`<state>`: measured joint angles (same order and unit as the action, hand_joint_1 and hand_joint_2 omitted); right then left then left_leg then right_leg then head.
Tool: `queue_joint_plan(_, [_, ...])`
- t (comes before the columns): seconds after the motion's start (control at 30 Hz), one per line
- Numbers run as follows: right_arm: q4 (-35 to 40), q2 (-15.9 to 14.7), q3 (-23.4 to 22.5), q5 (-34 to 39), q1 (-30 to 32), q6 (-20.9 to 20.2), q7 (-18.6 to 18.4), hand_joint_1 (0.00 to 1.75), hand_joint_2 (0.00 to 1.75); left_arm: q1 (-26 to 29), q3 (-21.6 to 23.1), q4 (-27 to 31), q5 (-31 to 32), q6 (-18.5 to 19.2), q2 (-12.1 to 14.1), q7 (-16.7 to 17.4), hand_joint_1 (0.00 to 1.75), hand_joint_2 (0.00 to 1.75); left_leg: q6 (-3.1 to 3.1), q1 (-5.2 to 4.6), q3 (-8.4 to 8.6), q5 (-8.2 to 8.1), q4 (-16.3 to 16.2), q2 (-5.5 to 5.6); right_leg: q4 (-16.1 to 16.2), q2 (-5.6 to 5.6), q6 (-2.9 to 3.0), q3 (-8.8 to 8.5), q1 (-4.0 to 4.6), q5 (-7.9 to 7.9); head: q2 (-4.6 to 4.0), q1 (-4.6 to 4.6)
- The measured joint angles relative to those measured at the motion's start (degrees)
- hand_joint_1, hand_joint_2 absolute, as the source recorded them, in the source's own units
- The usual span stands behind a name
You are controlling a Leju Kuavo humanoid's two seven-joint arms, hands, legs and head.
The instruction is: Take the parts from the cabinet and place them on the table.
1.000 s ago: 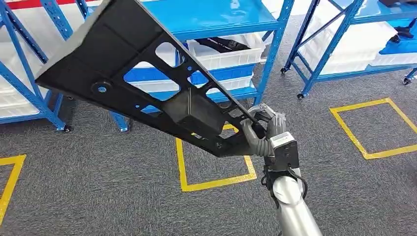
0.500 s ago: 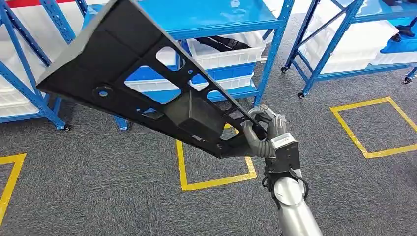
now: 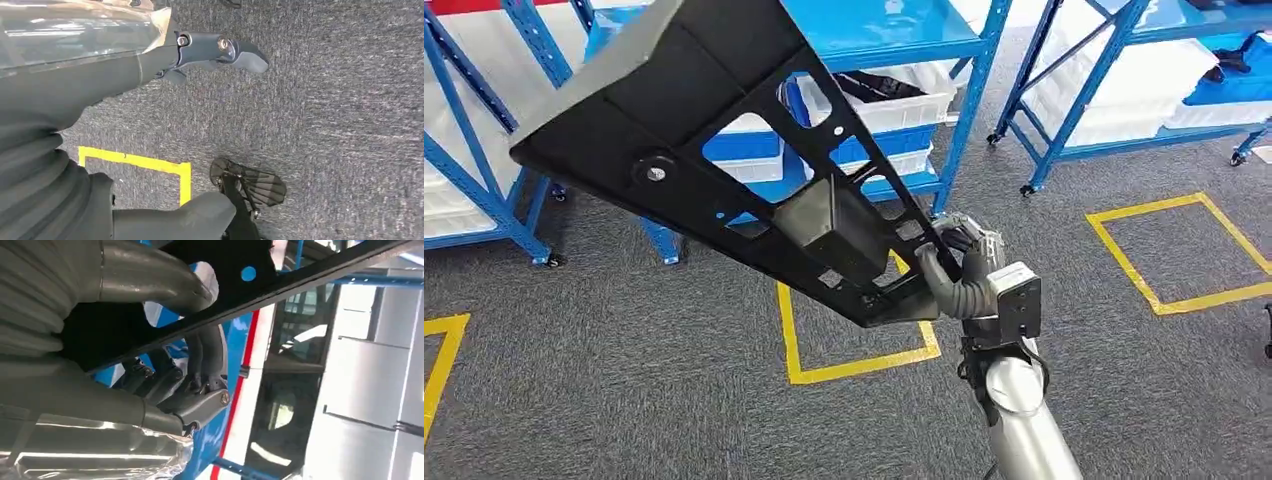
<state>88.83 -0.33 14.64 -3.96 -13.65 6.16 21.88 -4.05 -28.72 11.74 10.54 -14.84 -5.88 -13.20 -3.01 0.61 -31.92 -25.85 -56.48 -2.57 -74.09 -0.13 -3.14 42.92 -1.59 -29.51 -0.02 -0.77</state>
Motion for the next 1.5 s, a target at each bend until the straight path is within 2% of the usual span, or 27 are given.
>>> queue_joint_plan(0.07, [-0.02,-0.04,0.0,0.07,0.04,0.0,0.0,1.75,1.75,0.02,-0.02,0.0,0.02,0.0,-0.13,0.02,0.0,1.75,0.56,0.48,-0.1,0.01,-0.13,-0.87,8.0,-0.65,-1.33,-5.16,-0.56,2.61,0.0,0.04])
queue_joint_plan(0.1, [-0.02,-0.02,0.0,0.13,0.04,0.0,0.0,1.75,1.75,0.01,-0.04,0.0,0.11,0.0,-0.15,0.02,0.0,1.75,1.15,0.49,-0.04,-0.16,-0.41,-1.27,13.71,-2.83,-2.04,-8.71,-0.71,4.09,0.0,0.15])
queue_joint_plan(0.13, [-0.02,-0.02,0.02,0.15,-0.13,0.0,0.0,1.75,1.75,0.06,-0.11,0.02,0.22,0.0,0.0,0.02,0.0,1.75,1.76,0.18,-0.2,-0.43,-0.69,-1.64,16.08,-4.81,-2.02,-9.71,-0.18,3.14,0.0,0.46])
queue_joint_plan(0.17, [0.09,0.18,0.04,0.15,0.05,0.02,0.02,1.75,1.75,0.04,-0.18,0.0,0.28,0.02,-0.07,0.02,0.0,1.75,2.19,-0.02,-0.39,-0.59,-1.09,-2.13,16.18,-3.5,-0.66,-9.79,0.12,3.49,0.02,0.44])
queue_joint_plan(0.3, [0.44,0.15,-0.09,0.31,1.0,0.11,0.0,1.75,1.75,0.05,-0.2,0.0,0.33,0.11,-0.2,0.02,0.0,1.75,3.24,0.94,-0.39,-1.05,-1.31,-3.48,16.16,-0.99,1.97,-9.35,0.06,3.96,0.0,0.2])
queue_joint_plan(0.37, [0.66,0.22,-0.13,0.33,1.13,0.2,-0.02,1.75,1.75,0.02,-0.2,0.0,0.46,0.2,-0.24,-0.02,0.0,1.75,3.3,1.08,-2.48,-5.34,-6.88,0.7,16.14,0.01,2.73,-9.14,0.33,4.15,0.0,0.09])
queue_joint_plan(0.43, [0.74,0.31,-0.11,0.35,1.42,0.24,-0.02,1.75,1.75,0.17,-0.22,0.0,0.46,0.2,-0.22,-0.02,0.0,1.75,3.31,0.92,-6.75,-9.69,-16.29,2.2,16.12,1.26,3.19,-8.92,0.83,4.34,0.0,0.0])
queue_joint_plan(0.47, [0.79,0.28,-0.13,0.35,1.74,0.3,-0.02,1.75,1.75,0.26,-0.22,0.0,0.46,0.2,-0.22,0.0,0.0,1.75,3.12,0.88,-8.14,-10.13,-19.1,2.29,16.12,1.99,3.38,-8.88,1.18,4.46,0.0,0.05])
queue_joint_plan(0.5, [0.79,0.26,-0.15,0.33,2.01,0.48,-0.02,1.75,1.75,0.31,-0.22,0.0,0.46,0.2,-0.22,0.0,0.0,1.75,2.77,0.8,-8.19,-9.44,-19.11,2.4,16.12,2.61,3.56,-8.87,1.44,4.57,0.0,0.04])
queue_joint_plan(0.57, [0.98,0.28,-0.2,0.02,2.37,0.94,-0.18,1.75,1.75,0.26,-0.22,0.0,0.52,0.2,-0.24,0.09,0.0,1.75,1.39,0.34,-4.69,-4.74,-11.83,3.01,16.12,4.18,3.78,-8.89,2.04,4.73,0.0,0.07])
queue_joint_plan(0.6, [1.26,0.31,-0.2,-0.04,2.38,1.05,-0.17,1.75,1.75,0.18,-0.2,0.0,0.52,0.17,-0.24,0.13,0.0,1.75,0.32,-0.03,-1.8,-2.08,-6.1,4.45,16.12,4.97,3.96,-8.9,2.29,4.88,0.0,0.02])
queue_joint_plan(0.63, [1.38,0.35,-0.22,-0.04,2.39,1.07,-0.17,1.75,1.75,0.13,-0.24,0.02,0.52,0.09,0.22,0.15,0.0,1.75,-0.9,-0.22,-0.25,-2.0,-2.85,7.52,16.13,5.24,4.04,-8.86,1.66,5.02,0.0,0.32])
queue_joint_plan(0.67, [1.49,0.31,-0.28,-0.04,2.25,1.07,-0.17,1.75,1.75,0.19,-0.24,-0.11,0.52,0.11,-0.18,0.33,0.0,1.75,-0.81,-0.22,-0.06,-1.82,-2.29,6.95,16.12,5.82,3.87,-8.72,2.51,5.15,0.0,0.61])
queue_joint_plan(0.77, [1.73,0.48,-0.48,-0.04,2.59,1.09,-0.17,1.75,1.75,-0.01,-0.33,-0.07,0.52,0.0,0.04,0.42,0.0,1.75,-1.02,-0.86,0.24,-1.39,-1.67,5.37,16.49,7.51,2.79,-8.19,1.73,5.87,0.0,0.26])
queue_joint_plan(0.8, [2.01,0.39,-0.65,-0.13,2.63,1.13,-0.18,1.75,1.75,0.04,-0.37,-0.09,0.5,0.0,-0.31,0.42,0.0,1.75,-0.59,-0.03,0.76,-0.56,-0.17,4.29,16.59,8.02,2.45,-7.91,2.93,6.08,0.0,0.22])
queue_joint_plan(0.83, [2.05,0.29,-0.74,-0.2,2.83,1.16,-0.11,1.75,1.75,0.01,-0.39,-0.04,0.52,0.0,-0.28,0.42,0.0,1.75,0.01,-0.05,1.24,0.07,0.83,3.62,15.44,4.79,2.51,-7.04,2.41,5.17,0.0,0.28])
queue_joint_plan(0.87, [2.03,0.2,-0.79,-0.17,2.53,1.2,-0.13,1.75,1.75,0.12,-0.42,-0.07,0.48,0.0,-0.37,0.42,0.0,1.75,-0.33,0.1,1.13,0.32,1.15,3.0,12.58,2.77,2.76,-5.88,2.62,3.22,0.0,1.08])
queue_joint_plan(0.93, [2.01,0.2,-0.9,-0.11,2.68,1.27,-0.13,1.75,1.75,0.28,-0.42,-0.09,0.5,0.04,-0.42,0.46,0.0,1.75,-0.28,0.12,0.88,0.4,1.14,1.3,3.97,1.3,2.49,-1.93,1.62,-0.48,0.0,1.16])
queue_joint_plan(1.0, [1.95,0.15,-0.94,-0.18,3.09,1.27,-0.13,1.75,1.75,0.33,-0.42,-0.11,0.5,0.02,-0.48,0.5,0.0,1.75,-0.04,0.31,0.62,0.46,1.09,-0.33,-0.43,0.77,1.2,-0.28,0.59,-1.64,0.02,1.18])
queue_joint_plan(1.07, [1.88,0.09,-0.98,-0.15,3.22,1.27,-0.15,1.75,1.75,0.3,-0.42,-0.11,0.5,0.02,-0.5,0.5,0.0,1.75,0.74,0.88,0.56,0.31,0.84,-1.77,6.49,-0.17,-0.99,-4.38,-0.57,1.2,0.0,1.2])
queue_joint_plan(1.13, [1.88,0.09,-1.01,-0.15,3.09,1.27,-0.15,1.75,1.75,0.24,-0.42,-0.09,0.5,0.02,-0.44,0.5,0.0,1.75,2.01,1.18,0.45,-0.43,-0.47,-3.03,16.64,-3.89,-2.52,-9.96,-1.35,3.27,0.0,1.38])
queue_joint_plan(1.2, [1.9,0.15,-1.03,-0.15,3.1,1.27,-0.13,1.75,1.75,0.21,-0.42,-0.07,0.5,-0.02,-0.39,0.48,0.0,1.75,3.14,0.82,0.35,-0.79,-0.91,-3.74,15.99,-2.96,-0.53,-9.82,-0.42,3.3,0.0,1.27])
queue_joint_plan(1.3, [1.84,-0.26,-1.33,0.19,3.13,1.24,-0.02,1.75,1.75,0.03,-0.42,-0.07,0.5,-0.04,-0.52,0.44,0.0,1.75,4.02,1.49,0.69,-0.74,-0.62,-4.97,16.02,-1.08,1.03,-9.42,-0.45,3.72,0.0,1.07])
queue_joint_plan(1.37, [1.79,-0.37,-1.46,0.42,3.19,1.16,0.09,1.75,1.75,0.03,-0.42,-0.07,0.48,-0.04,-0.5,0.44,0.0,1.75,4.23,1.89,-0.68,-4.24,-4.18,0.2,16.07,-0.1,1.99,-9.17,-0.83,4.07,0.0,0.94])
queue_joint_plan(1.4, [1.7,-0.33,-1.51,0.59,3.18,1.05,0.22,1.75,1.75,0.17,-0.42,-0.07,0.48,-0.07,-0.48,0.44,0.0,1.75,4.13,1.73,-2.5,-6.77,-8.33,1.56,16.07,0.34,2.45,-9.02,-0.62,4.19,0.0,0.79])
queue_joint_plan(1.47, [1.4,-0.31,-1.44,0.85,3.19,0.9,0.53,1.75,1.75,0.46,-0.44,-0.07,0.35,-0.09,-0.35,0.44,0.0,1.75,3.94,1.61,-6.38,-10.25,-16.82,2.5,16.05,1.8,2.72,-8.71,-0.05,4.37,0.0,0.7])
queue_joint_plan(1.5, [1.11,-0.33,-1.44,0.98,3.2,0.9,0.59,1.75,1.75,0.57,-0.46,-0.07,0.31,-0.09,-0.31,0.44,0.0,1.75,3.77,1.6,-7.1,-10.12,-18.26,2.52,16.03,2.59,2.9,-8.65,0.21,4.48,0.0,0.77])
